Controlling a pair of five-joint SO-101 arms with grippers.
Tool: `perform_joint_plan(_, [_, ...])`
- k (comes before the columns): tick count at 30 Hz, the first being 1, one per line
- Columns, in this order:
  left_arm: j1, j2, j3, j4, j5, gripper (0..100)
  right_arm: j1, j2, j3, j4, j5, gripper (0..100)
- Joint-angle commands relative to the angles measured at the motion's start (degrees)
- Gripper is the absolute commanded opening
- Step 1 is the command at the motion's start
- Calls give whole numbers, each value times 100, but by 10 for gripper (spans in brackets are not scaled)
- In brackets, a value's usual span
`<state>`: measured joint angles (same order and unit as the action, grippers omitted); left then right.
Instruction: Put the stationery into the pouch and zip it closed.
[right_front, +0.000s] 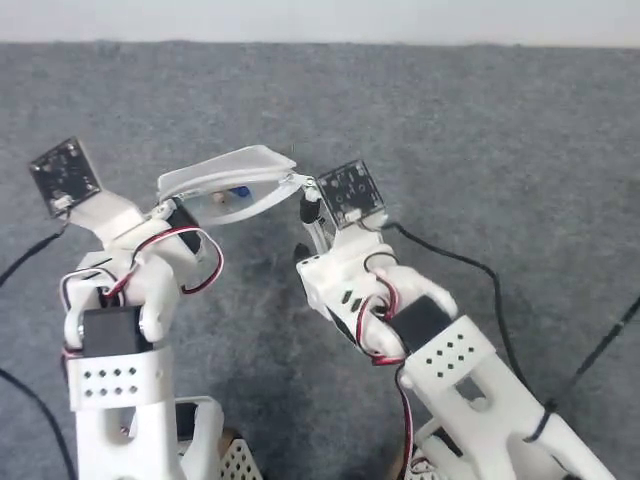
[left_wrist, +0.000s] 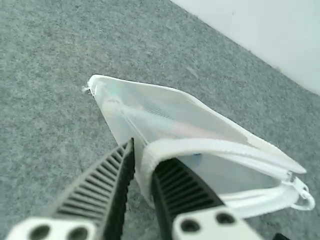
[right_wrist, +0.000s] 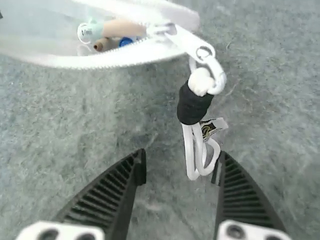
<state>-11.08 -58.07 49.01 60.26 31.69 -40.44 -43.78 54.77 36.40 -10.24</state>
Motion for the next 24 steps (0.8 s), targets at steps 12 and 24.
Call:
perform_joint_plan(12, [44,-53,-66,-211,62,10,-4,-268,1222,-2527,-35,210])
perform_joint_plan(24, [44,-53,-57,-211,62,10,277,-259,2031,-4505,-35,209])
